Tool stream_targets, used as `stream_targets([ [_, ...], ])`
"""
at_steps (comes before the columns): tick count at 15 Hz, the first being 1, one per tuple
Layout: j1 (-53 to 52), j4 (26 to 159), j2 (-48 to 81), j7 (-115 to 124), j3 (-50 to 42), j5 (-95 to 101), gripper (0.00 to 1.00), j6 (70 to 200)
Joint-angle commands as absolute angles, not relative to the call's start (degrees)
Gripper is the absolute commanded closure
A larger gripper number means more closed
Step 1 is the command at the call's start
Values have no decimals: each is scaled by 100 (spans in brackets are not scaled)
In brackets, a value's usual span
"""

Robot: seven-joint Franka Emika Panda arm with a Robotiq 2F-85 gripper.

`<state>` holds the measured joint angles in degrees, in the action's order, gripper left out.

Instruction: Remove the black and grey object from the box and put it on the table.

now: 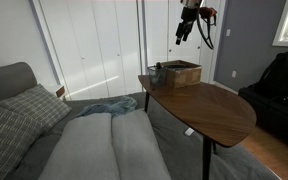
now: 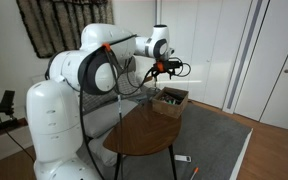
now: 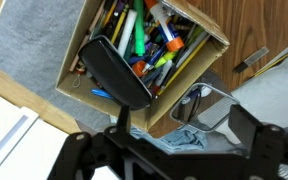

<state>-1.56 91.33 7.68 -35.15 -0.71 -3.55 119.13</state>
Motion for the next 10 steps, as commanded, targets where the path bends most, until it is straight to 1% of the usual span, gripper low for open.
stream_targets([
  [1,278,8783,1023,-5058,28,-1134,0,11444],
  [4,698,7818,1708,-6297,-58,-1584,0,10498],
  [5,751,7525,1942,-6356,-95,-1320,0,10094],
  [6,755,7257,2169,-6260,-133,-1010,0,9966],
  [8,782,6714,2650,-6302,-113,-757,0,9911],
  [10,681,6187,3156,-6206,-77,-421,0,10318],
])
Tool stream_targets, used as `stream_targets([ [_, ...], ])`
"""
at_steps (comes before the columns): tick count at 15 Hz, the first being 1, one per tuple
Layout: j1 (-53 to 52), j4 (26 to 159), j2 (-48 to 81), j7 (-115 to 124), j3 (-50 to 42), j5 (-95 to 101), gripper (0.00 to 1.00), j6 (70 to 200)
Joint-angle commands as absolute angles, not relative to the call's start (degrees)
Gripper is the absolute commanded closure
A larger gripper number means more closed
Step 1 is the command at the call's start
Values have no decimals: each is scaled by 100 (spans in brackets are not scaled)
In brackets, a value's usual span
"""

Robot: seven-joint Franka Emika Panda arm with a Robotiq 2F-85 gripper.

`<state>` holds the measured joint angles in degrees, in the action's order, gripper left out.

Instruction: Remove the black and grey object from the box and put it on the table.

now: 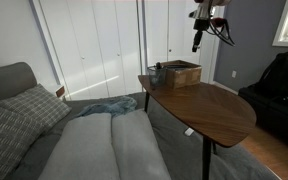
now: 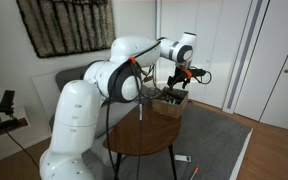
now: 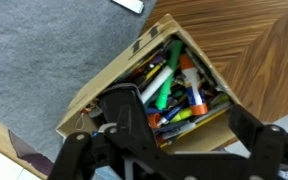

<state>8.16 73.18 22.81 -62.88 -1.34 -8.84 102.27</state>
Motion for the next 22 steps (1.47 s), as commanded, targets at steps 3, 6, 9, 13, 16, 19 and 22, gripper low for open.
stream_targets([
  [3,506,5380,3908,-6020,2,-91,0,11105],
  [6,479,5769,3744,-6030,-13,-291,0,11150],
  [9,445,5408,4024,-5971,-5,-284,0,11164],
  [13,325,5418,4243,-6241,-44,-97,0,11168],
  [16,239,5461,4369,-6347,-26,-47,0,11234],
  [19,133,5535,4423,-6419,2,-74,0,11143],
  [22,46,5543,4526,-6378,-42,-63,21,11190],
])
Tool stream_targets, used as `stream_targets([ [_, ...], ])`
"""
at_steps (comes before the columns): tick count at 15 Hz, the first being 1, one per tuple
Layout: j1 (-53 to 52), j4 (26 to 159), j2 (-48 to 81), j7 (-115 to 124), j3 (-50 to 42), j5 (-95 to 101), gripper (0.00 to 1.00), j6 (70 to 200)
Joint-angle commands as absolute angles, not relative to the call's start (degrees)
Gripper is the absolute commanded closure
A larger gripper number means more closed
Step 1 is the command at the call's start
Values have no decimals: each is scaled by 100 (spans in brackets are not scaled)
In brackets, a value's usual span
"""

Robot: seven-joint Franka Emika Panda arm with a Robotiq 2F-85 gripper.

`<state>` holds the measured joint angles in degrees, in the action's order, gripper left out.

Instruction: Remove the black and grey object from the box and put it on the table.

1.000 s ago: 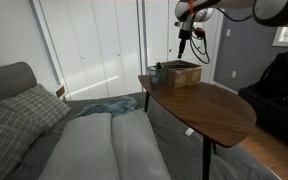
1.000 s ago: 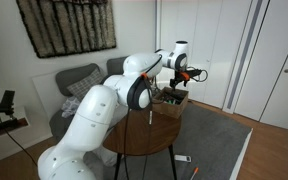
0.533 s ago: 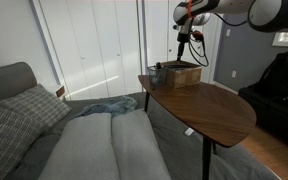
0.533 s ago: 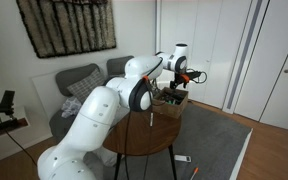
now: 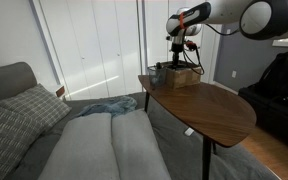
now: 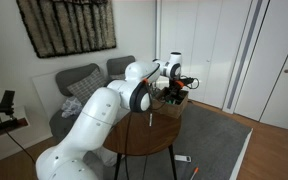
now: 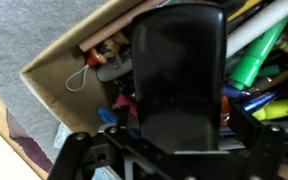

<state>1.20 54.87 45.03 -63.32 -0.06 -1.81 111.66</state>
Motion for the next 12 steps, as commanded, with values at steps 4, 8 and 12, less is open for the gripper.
stream_targets([
  [4,17,5663,4442,-6300,-104,-47,49,11271],
  [8,-25,6097,3845,-6248,-142,-53,57,11496],
  [12,-52,6813,2950,-6420,-26,-146,58,11758],
])
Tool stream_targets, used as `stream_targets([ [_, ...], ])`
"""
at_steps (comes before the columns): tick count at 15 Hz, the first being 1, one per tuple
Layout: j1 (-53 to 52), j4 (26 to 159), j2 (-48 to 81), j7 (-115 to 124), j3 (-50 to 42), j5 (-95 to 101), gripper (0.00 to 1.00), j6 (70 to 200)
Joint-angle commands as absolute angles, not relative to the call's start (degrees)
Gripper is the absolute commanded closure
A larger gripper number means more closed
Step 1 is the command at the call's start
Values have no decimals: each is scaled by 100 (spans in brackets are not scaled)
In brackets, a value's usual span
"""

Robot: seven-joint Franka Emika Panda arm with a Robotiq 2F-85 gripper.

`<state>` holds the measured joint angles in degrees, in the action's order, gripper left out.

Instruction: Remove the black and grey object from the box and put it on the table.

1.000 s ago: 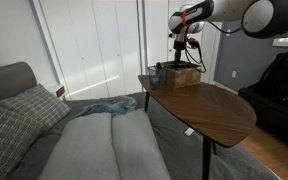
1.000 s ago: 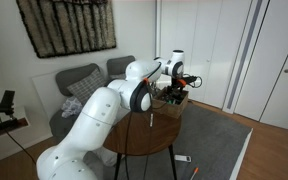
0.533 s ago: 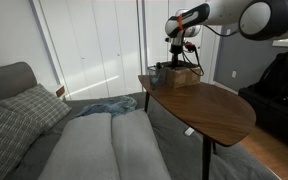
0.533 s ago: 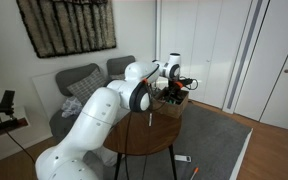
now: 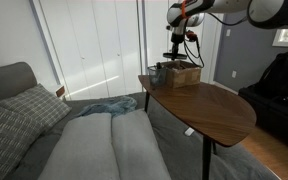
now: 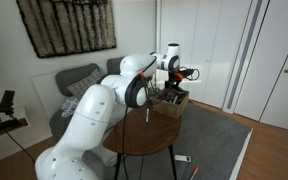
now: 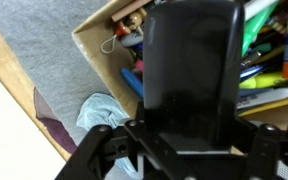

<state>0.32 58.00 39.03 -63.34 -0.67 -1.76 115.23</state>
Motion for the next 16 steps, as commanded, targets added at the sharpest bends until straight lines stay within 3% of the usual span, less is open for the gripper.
stream_targets([
  [1,-65,7072,2685,-6451,24,-184,58,11741],
  [5,-168,8025,1807,-6127,146,-316,58,11641],
  [16,-518,11091,-270,-1983,500,-259,58,11970],
])
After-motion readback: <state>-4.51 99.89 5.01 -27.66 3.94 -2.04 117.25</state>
